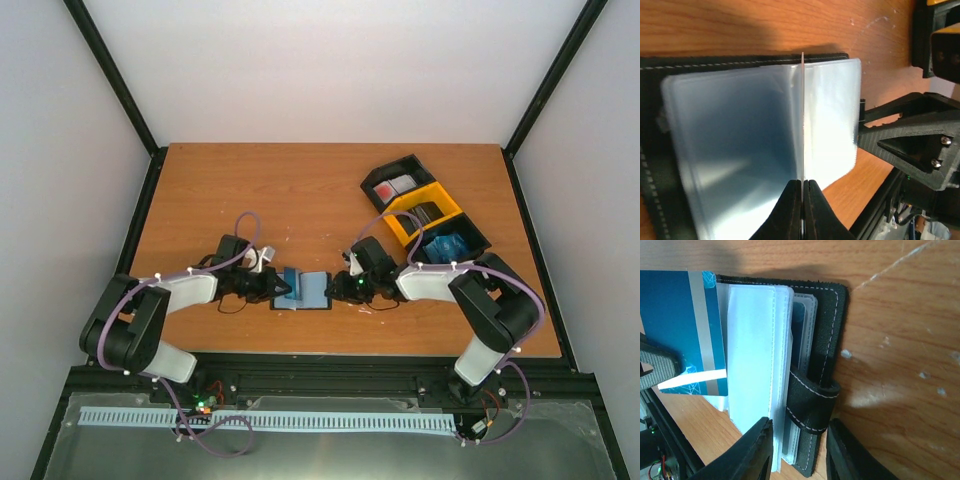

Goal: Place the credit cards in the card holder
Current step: Insert the credit card into the card holder.

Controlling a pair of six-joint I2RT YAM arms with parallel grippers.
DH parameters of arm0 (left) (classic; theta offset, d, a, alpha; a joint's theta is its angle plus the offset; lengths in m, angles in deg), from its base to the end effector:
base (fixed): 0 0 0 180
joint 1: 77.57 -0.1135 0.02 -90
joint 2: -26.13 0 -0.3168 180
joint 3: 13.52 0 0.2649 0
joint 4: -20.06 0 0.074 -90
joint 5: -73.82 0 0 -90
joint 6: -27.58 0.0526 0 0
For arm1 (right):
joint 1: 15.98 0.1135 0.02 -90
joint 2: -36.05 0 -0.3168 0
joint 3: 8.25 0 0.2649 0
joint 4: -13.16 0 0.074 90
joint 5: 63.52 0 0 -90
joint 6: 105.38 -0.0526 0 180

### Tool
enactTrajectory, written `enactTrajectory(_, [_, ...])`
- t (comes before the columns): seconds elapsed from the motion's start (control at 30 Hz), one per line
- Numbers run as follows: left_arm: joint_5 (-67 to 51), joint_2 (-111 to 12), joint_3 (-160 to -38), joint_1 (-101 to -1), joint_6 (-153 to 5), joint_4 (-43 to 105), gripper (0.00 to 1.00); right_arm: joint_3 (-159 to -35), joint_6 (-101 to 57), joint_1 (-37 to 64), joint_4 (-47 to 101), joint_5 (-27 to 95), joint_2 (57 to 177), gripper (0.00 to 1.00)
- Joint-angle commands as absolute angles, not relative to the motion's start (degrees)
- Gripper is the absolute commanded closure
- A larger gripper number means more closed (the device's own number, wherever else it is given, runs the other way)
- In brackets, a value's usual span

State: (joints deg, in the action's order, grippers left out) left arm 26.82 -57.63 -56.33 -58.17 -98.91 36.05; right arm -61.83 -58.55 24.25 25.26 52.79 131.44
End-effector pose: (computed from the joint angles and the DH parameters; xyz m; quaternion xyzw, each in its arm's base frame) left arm 0.2211 -0.1159 0.1605 -0.0294 0.8976 -0.4344 0.0692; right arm 0.2282 0.2235 0.1544 -0.0467 0.9274 0.3622 0.0813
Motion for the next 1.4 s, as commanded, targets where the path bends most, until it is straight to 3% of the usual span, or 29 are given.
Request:
enactTrajectory(0.0, [23.44,-56.86,-56.87,-59.37,-97.79,39.28,0.99,-62.47,-57.66,24.45,27.75,50.83,133.67,0.69])
enactTrajectory(0.57, [35.97,-62.75,-54.08,-59.37,-101.59,27.35,0.99,-63.35,-57.8,24.45,28.16,51.34,134.79,0.7])
enactTrajectory(1.37, [30.57,-58.79,-44.35,-58.35,-112.94,9.2,0.99,-62.59,-58.73,24.54,25.31,53.96,135.36,0.73])
